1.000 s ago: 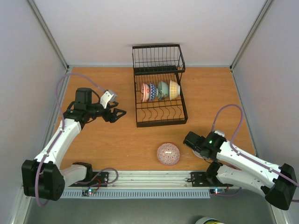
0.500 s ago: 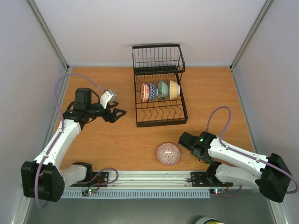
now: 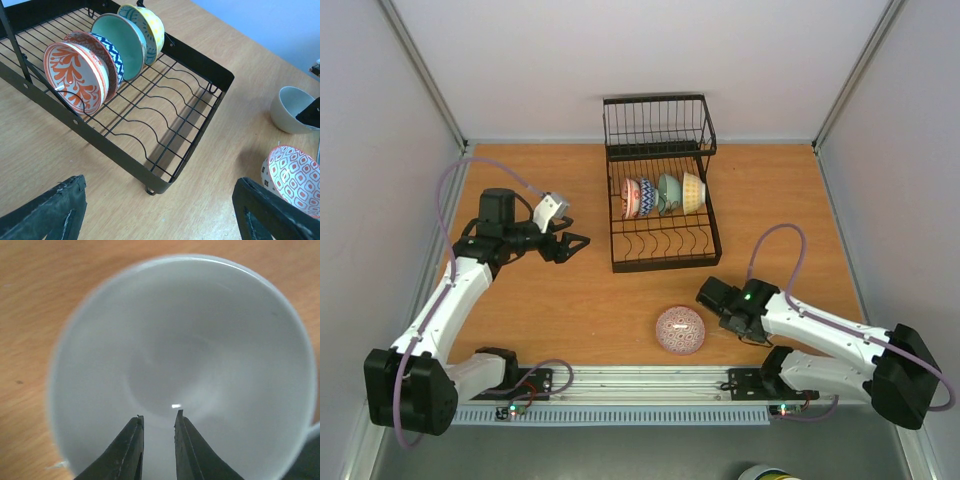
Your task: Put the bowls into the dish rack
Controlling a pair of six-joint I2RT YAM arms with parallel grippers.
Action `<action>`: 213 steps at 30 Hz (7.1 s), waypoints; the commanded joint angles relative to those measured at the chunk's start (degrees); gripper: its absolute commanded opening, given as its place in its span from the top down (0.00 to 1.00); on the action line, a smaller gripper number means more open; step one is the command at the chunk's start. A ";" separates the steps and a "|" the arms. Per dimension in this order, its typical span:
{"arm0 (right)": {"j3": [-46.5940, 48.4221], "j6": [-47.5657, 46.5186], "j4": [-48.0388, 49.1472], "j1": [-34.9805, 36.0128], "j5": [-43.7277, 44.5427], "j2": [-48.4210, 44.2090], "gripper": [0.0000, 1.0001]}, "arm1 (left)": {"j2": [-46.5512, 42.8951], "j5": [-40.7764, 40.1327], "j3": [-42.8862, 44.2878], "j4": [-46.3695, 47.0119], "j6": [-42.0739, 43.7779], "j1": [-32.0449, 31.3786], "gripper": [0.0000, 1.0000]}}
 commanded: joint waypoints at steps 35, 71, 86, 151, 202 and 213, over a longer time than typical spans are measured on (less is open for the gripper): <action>11.98 -8.74 -3.22 6.40 8.65 3.38 0.72 | -0.18 0.13 -0.67 2.46 0.67 -0.07 0.20; 13.30 -9.33 -5.00 6.56 10.55 4.74 0.99 | -0.45 0.29 -0.67 2.19 0.67 -0.07 0.20; 24.92 -45.74 30.65 6.50 -5.15 1.89 0.99 | 0.37 1.97 0.26 0.43 0.68 -0.15 0.15; 24.14 -100.84 94.15 31.65 30.78 37.33 0.99 | 19.26 16.35 18.20 -40.66 21.58 -1.75 0.10; 7.67 -51.91 44.01 33.23 46.61 -8.80 0.01 | 17.57 -55.70 17.48 -0.70 1.98 -30.39 0.99; 11.53 -29.83 20.14 33.56 49.76 -9.77 0.01 | 24.28 -60.77 22.92 1.11 4.87 -36.25 1.00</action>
